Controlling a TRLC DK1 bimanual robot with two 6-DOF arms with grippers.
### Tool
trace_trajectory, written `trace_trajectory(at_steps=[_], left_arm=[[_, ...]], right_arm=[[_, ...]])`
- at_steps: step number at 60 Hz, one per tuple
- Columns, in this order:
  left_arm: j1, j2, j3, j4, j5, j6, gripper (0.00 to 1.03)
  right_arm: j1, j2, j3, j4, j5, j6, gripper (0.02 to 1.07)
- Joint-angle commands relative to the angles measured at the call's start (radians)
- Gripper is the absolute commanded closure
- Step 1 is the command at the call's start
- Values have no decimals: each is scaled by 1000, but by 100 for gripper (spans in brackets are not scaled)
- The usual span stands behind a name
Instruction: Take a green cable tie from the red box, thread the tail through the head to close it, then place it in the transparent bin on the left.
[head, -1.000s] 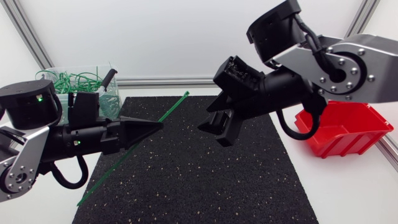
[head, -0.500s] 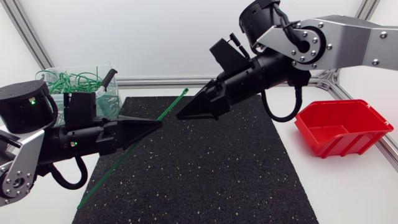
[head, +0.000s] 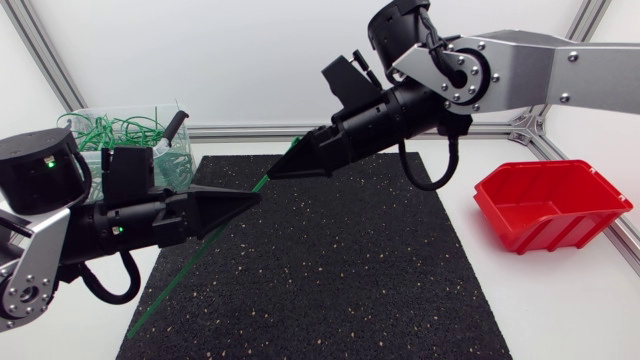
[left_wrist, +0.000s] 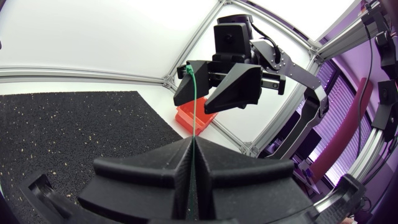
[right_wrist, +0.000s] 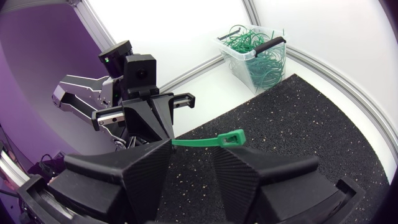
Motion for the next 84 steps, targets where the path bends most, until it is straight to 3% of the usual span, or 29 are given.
trace_trajectory(at_steps=[1,6,25,42,55,57,61,84], left_arm=[[-2,-13,-31,20,0,-21,99],[0,-12,-34,25,0,-21,99],[-6,-7,-39,31,2,-19,99],[-25,-6,-47,32,2,-15,99],[-36,3,-47,32,2,-13,98],[-36,5,-47,29,2,-13,96],[-34,7,-42,16,2,-10,81],[41,-3,16,-149,77,68,74]], right_arm=[[8,20,23,14,-17,38,74],[10,22,23,15,-20,38,83],[19,22,16,28,-26,46,83],[31,26,16,37,-41,52,101],[34,16,7,38,-41,49,101],[34,13,6,38,-40,46,101],[37,0,3,38,-14,43,101],[48,-26,6,-112,98,-100,101]])
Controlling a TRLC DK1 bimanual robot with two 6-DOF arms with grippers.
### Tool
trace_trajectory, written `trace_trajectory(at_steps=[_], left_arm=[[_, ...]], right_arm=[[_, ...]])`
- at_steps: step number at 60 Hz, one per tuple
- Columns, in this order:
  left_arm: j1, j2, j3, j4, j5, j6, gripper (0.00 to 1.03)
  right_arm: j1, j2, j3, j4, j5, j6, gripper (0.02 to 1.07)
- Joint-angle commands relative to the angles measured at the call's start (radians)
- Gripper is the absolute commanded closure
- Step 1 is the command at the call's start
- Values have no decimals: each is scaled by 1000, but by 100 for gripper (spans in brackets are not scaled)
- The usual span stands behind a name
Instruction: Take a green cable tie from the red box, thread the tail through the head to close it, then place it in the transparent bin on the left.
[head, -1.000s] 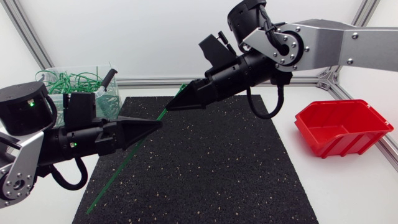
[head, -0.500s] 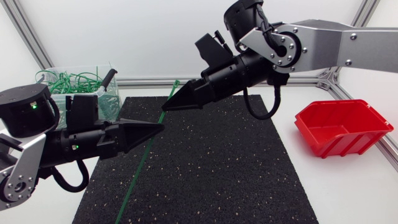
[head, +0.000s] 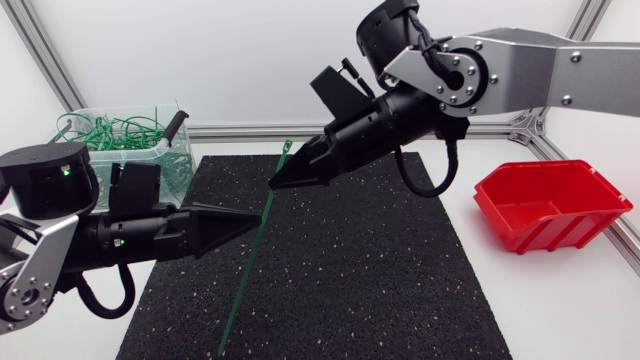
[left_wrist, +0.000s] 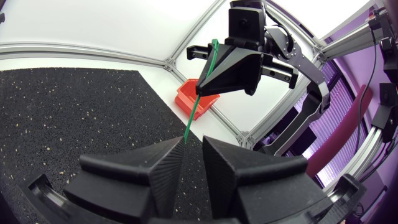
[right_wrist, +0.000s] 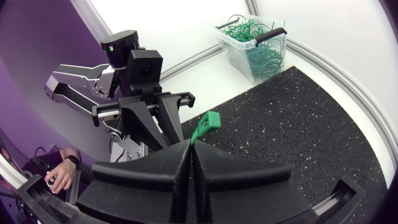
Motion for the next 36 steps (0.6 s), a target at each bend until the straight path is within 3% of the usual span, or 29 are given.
trace_trajectory(at_steps=[1,17,36], left_arm=[[24,-4,34,-25,23,32,74],[99,2,106,-109,110,32,69],[56,66,151,-145,167,40,66]], right_arm=[[3,-14,7,-55,14,-71,101],[29,-14,9,-194,74,-193,101],[112,6,23,-265,120,-239,101]])
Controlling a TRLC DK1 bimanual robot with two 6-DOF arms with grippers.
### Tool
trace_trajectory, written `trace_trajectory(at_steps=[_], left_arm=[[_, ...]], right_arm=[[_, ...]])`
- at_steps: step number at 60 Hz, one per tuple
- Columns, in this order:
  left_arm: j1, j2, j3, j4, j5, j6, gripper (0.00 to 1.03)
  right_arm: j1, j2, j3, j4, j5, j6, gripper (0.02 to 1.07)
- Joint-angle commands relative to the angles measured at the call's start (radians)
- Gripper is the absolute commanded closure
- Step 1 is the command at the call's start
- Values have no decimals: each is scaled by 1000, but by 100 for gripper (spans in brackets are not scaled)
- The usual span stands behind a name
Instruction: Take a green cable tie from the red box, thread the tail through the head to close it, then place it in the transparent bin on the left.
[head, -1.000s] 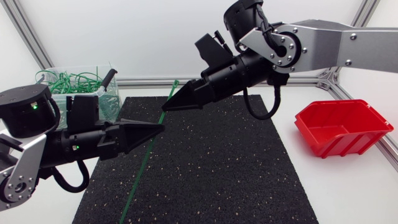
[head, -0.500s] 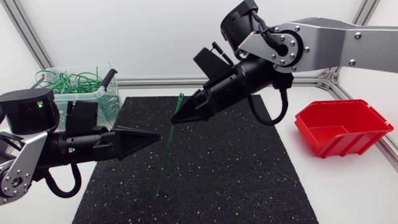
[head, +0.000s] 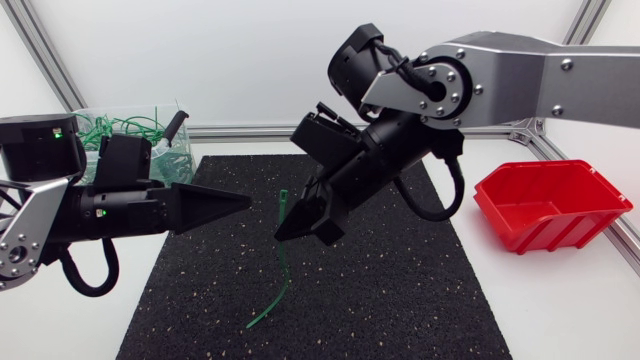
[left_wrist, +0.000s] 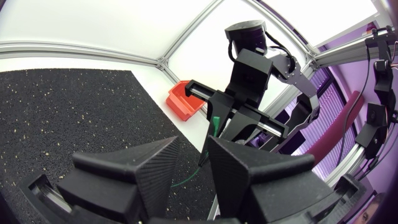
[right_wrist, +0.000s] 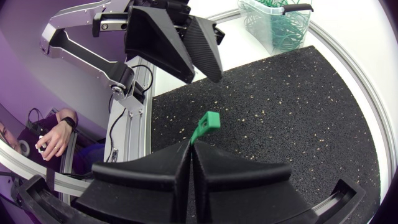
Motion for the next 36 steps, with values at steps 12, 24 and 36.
trace_trajectory(at_steps=[12,24,36], left_arm=[[-84,6,3,10,17,53,66],[-104,-3,-4,16,17,59,66],[-101,-1,0,24,17,57,66]], right_arm=[[17,34,55,-48,-6,-36,101],[23,55,62,-56,-24,-43,101],[38,72,62,-57,-24,-48,101]])
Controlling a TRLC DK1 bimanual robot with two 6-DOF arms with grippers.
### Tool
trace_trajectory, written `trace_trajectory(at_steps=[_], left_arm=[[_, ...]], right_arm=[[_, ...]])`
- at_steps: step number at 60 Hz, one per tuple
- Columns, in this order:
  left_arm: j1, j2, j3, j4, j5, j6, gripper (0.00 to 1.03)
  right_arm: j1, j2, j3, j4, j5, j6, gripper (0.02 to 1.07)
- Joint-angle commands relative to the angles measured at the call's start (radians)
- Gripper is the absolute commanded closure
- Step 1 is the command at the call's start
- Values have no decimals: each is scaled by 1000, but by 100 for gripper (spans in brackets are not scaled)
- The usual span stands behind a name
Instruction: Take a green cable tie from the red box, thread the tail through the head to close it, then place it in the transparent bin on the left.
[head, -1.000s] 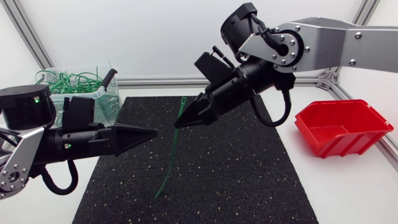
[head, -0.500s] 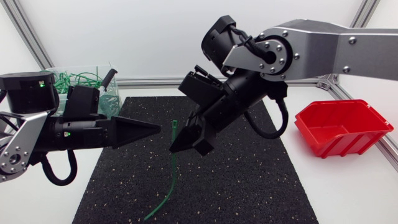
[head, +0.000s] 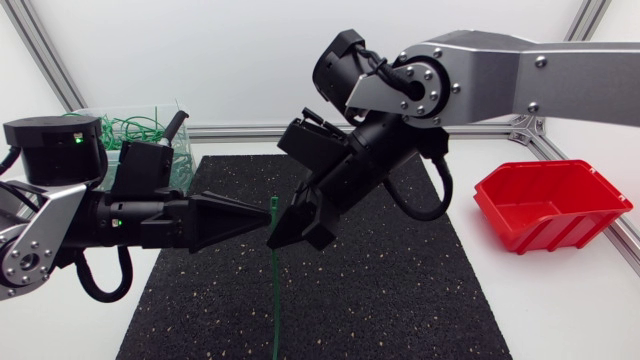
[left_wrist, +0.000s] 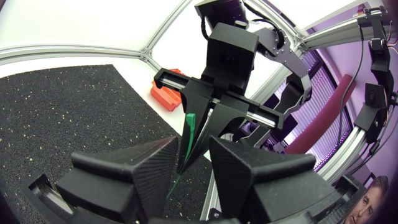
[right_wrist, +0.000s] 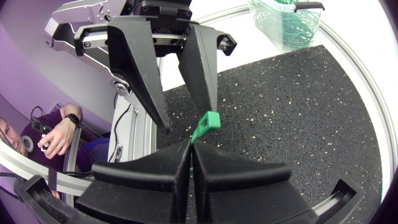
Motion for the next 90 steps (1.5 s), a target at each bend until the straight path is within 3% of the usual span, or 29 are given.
trace_trajectory(at_steps=[1,13,27,64,71,90], left_arm=[[-3,-9,-1,20,9,12,66],[-6,3,-2,21,11,10,68],[-12,11,-10,20,8,10,86],[-21,9,-21,-18,6,10,87],[-26,9,-21,-15,2,12,98],[-21,8,-15,0,-12,8,100]], right_arm=[[13,27,19,-11,-12,-22,101],[20,24,22,-11,-14,-21,101],[19,6,16,-9,-14,-21,101],[25,-17,20,-8,-12,-11,101],[27,-20,16,-8,-9,-11,101],[28,-22,6,-3,-9,-11,101]])
